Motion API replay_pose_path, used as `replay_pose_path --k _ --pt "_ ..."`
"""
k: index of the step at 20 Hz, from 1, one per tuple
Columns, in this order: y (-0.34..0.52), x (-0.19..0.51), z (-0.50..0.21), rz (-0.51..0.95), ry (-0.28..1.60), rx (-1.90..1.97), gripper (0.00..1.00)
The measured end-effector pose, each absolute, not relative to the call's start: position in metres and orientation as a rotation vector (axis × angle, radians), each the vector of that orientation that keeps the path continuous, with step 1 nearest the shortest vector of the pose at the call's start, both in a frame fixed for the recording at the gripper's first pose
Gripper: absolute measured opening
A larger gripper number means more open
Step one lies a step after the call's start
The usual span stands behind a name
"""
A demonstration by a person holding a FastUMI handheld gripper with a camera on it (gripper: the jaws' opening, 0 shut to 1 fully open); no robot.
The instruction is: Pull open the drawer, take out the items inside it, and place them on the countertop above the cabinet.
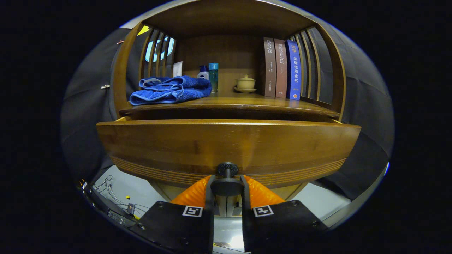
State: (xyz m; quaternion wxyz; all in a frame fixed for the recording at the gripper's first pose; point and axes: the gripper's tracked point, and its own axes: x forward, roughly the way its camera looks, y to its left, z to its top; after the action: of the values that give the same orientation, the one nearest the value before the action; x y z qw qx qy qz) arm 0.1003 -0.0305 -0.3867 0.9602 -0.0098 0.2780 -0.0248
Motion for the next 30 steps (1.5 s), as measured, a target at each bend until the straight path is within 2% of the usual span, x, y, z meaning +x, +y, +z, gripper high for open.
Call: replay_pose_path --k 14,22,26,30 --pt "-0.025 0.004 -0.378 -0.055 0.625 0.019 0.37" --pt "-0.022 -0.014 -0.377 -0.054 0.631 0.038 0.37" --pt "-0.024 -0.017 -0.375 -0.046 0.623 0.077 0.47" --pt "-0.035 -0.033 -0.358 -0.089 0.597 0.134 0.89"
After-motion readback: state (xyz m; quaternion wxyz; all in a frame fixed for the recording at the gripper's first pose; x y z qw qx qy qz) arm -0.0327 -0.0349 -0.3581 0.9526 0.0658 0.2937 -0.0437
